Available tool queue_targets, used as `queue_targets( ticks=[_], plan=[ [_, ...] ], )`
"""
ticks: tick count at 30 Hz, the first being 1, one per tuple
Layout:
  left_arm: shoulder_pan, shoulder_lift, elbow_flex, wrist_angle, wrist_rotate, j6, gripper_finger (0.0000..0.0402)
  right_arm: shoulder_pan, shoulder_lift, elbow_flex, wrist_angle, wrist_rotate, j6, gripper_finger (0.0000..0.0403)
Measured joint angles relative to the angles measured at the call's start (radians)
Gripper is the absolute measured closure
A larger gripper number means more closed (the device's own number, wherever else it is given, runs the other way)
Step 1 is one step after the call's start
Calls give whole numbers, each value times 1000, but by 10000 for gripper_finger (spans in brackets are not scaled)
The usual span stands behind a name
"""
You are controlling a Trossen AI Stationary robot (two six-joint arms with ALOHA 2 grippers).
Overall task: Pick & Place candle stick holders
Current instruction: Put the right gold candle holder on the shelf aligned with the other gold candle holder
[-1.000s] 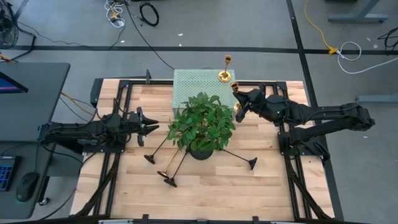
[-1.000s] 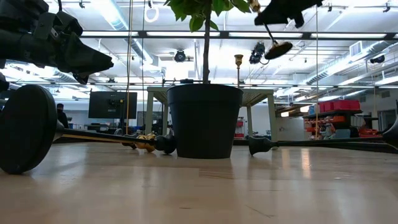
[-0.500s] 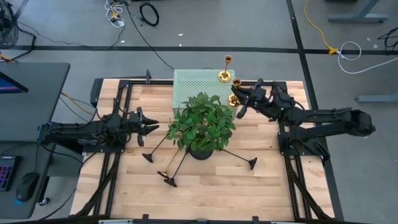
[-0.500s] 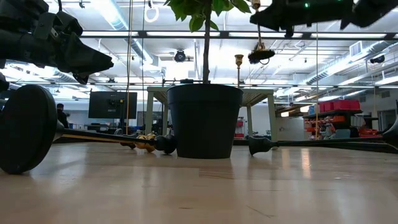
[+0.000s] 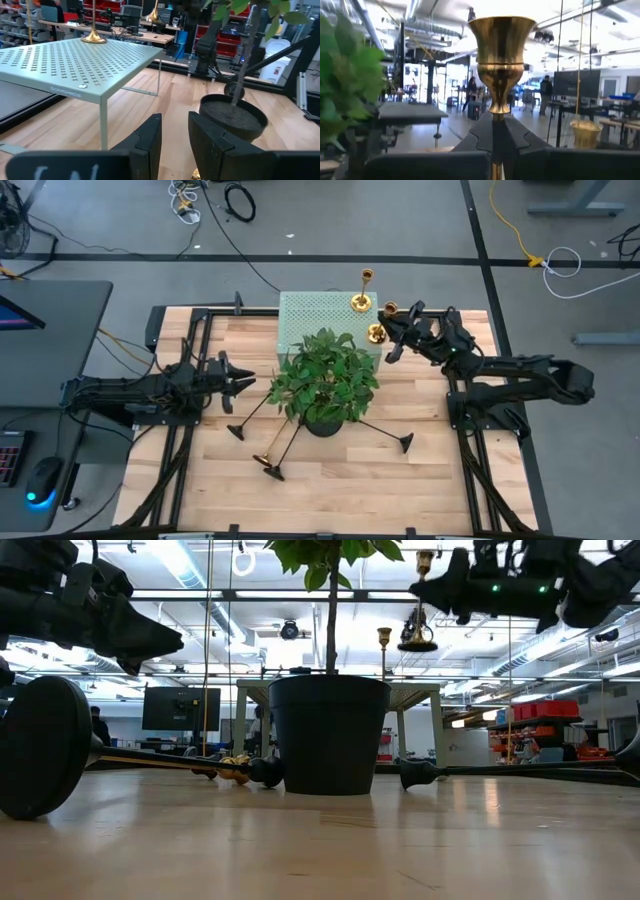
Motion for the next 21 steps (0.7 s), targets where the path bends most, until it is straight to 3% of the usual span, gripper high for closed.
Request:
queue_targets(
  ticks=[12, 21],
  plan=[
    [0, 0, 0, 0, -4, -1, 303, -122, 243, 0, 267, -144, 55, 398],
    [0, 0, 0, 0, -27, 0, 303, -157, 362, 38, 332, -147, 84, 398]
  ],
)
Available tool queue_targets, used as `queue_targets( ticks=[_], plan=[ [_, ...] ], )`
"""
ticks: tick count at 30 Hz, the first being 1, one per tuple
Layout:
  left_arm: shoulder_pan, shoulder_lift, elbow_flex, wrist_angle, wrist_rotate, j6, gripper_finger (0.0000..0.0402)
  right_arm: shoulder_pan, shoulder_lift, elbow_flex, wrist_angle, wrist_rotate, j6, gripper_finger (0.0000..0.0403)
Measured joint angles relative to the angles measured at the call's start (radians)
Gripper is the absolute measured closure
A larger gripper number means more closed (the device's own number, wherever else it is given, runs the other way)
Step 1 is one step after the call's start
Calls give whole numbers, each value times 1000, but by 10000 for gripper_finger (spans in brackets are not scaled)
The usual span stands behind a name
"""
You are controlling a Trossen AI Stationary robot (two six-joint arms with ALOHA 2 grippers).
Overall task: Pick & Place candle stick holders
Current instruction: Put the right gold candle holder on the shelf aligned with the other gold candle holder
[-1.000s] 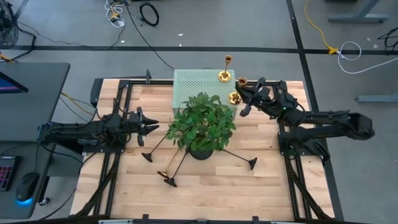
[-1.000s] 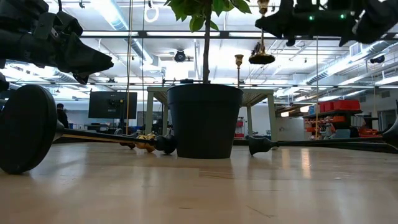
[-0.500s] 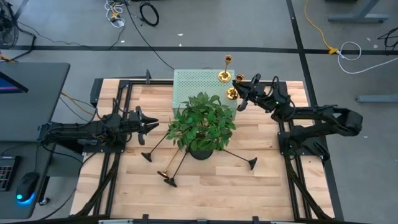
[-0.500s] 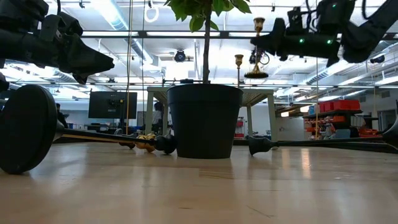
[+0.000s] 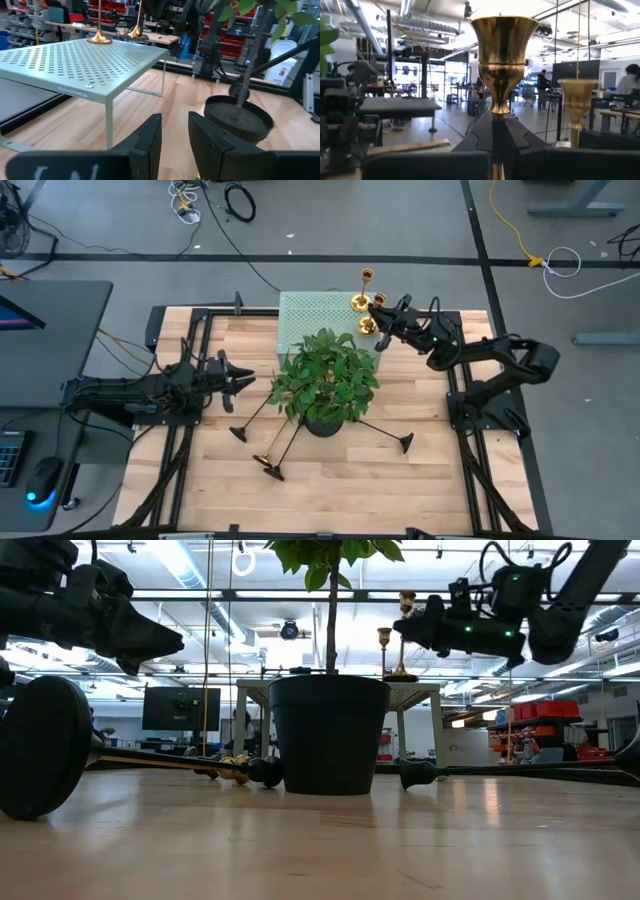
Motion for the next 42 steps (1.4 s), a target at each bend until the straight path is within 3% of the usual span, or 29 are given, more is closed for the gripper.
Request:
queue_targets(
  ticks=[8, 42],
  plan=[
    [0, 0, 0, -1, -12, 0, 303, -4, 88, 128, -144, -26, -29, 398],
    [0, 0, 0, -5, -12, 0, 303, -47, 79, 111, -169, -49, -15, 395]
  ],
)
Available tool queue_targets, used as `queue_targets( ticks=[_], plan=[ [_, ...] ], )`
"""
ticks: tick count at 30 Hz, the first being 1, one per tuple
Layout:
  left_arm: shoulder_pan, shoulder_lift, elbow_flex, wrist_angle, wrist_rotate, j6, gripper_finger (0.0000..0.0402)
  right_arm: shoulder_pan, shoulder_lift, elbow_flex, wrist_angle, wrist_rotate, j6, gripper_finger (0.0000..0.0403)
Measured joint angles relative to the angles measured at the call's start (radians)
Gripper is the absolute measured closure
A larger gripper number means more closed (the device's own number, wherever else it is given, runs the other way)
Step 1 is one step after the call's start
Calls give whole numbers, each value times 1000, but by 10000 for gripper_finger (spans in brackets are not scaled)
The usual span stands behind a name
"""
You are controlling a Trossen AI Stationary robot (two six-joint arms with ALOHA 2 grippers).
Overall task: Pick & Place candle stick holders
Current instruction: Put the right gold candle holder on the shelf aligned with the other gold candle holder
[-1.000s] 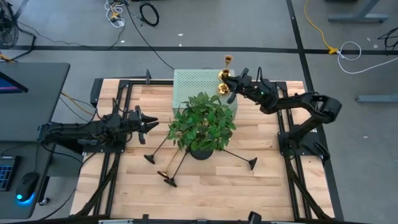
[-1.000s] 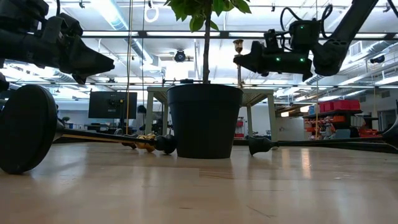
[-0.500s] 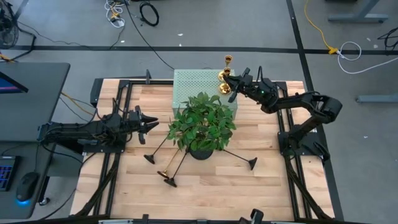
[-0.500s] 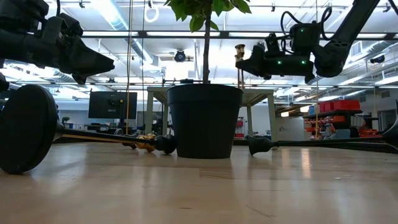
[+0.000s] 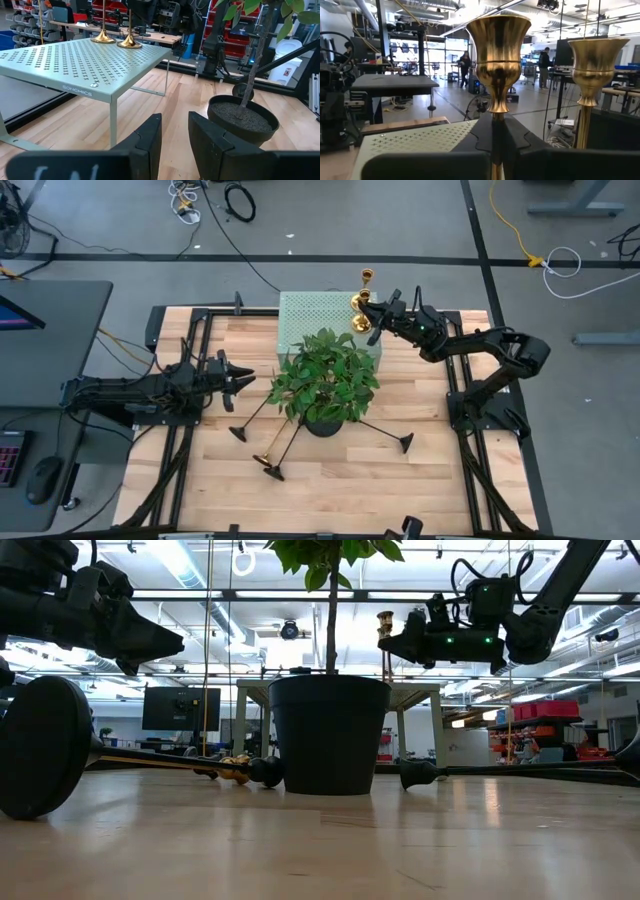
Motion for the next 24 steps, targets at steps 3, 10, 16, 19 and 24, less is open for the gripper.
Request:
queue_targets(
  ticks=[3, 10, 16, 19, 24],
  plan=[
    [0, 0, 0, 0, 0, 0, 303, 0, 0, 0, 0, 7, -1, 394],
    [0, 0, 0, 0, 0, 0, 303, 0, 0, 0, -2, 7, -7, 382],
    [0, 0, 0, 0, 0, 0, 303, 0, 0, 0, -2, 8, -6, 348],
    [0, 0, 0, 0, 0, -1, 303, 0, 0, -1, -2, 8, -5, 338],
    [0, 0, 0, 0, 0, 0, 303, 0, 0, -1, -1, 7, 0, 330]
  ],
)
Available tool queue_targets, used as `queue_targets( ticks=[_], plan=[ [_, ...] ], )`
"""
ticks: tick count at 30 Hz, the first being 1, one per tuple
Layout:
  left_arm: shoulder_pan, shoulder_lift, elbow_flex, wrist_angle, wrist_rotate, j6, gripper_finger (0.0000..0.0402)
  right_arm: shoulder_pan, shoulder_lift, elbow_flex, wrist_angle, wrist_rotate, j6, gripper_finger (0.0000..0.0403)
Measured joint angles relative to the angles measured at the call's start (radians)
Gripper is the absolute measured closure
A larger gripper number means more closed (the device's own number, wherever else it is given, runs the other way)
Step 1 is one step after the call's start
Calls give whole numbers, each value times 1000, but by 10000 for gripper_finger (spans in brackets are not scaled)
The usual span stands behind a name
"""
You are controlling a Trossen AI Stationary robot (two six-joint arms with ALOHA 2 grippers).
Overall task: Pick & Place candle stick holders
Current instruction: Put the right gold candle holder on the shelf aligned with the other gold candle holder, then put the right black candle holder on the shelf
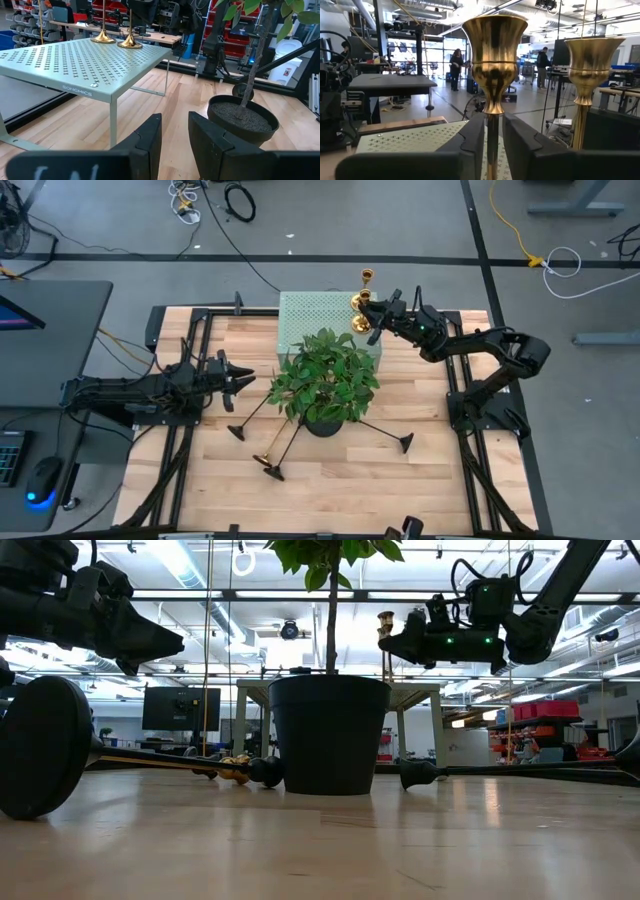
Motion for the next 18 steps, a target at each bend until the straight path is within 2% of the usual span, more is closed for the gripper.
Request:
queue_targets(
  ticks=[11, 18],
  plan=[
    [0, 0, 0, 0, 0, 0, 303, 0, -53, -1, -12, 21, 10, 307],
    [0, 0, 0, 0, 0, 0, 303, 0, -134, -1, -146, 20, -17, 273]
  ],
)
